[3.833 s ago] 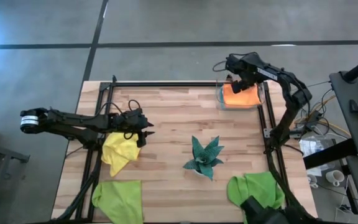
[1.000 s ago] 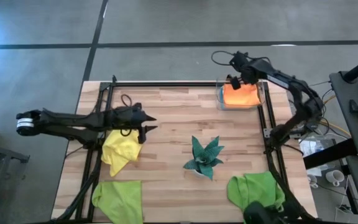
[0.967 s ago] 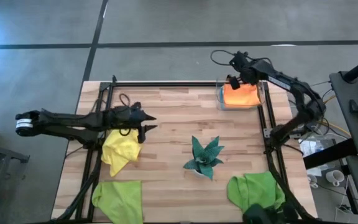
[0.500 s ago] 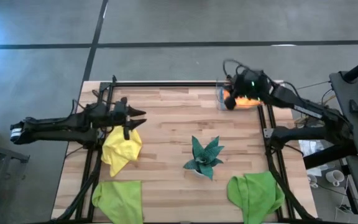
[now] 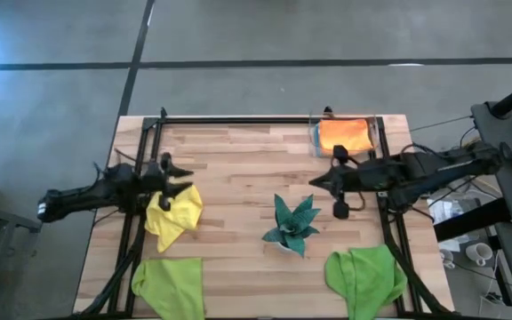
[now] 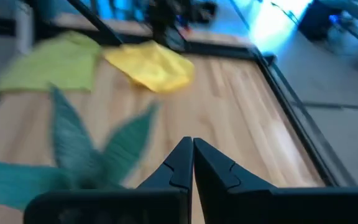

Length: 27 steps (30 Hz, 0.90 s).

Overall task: Fold microfiber towels
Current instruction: Fold the green microfiber cloth

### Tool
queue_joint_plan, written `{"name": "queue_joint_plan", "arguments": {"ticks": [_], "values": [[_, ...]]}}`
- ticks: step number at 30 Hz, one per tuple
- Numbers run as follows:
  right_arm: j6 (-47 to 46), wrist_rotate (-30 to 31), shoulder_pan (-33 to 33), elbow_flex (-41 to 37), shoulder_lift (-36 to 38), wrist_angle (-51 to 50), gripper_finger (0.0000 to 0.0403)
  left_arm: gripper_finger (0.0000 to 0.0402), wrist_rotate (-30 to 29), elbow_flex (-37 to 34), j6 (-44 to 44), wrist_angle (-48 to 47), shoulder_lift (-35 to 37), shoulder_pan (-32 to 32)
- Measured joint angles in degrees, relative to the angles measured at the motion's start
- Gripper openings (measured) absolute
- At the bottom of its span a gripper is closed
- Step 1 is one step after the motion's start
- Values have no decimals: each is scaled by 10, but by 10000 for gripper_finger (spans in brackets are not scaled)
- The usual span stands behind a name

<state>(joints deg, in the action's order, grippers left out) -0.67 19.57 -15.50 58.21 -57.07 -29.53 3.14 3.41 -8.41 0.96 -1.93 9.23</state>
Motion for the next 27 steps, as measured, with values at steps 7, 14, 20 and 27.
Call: {"name": "queue_joint_plan", "arguments": {"ticks": [7, 14, 20, 27], "values": [[-75, 0, -99, 0, -19, 13, 9, 154, 33, -29, -18, 69, -45, 0], [-131, -1, -227, 0, -91, 76, 9, 154, 35, -29, -32, 64, -77, 0], [-187, 0, -320, 49, -177, 79, 9, 154, 35, -30, -32, 68, -99, 0], [-249, -3, -392, 140, -306, 73, 9, 154, 35, -30, -32, 66, -119, 0]]}}
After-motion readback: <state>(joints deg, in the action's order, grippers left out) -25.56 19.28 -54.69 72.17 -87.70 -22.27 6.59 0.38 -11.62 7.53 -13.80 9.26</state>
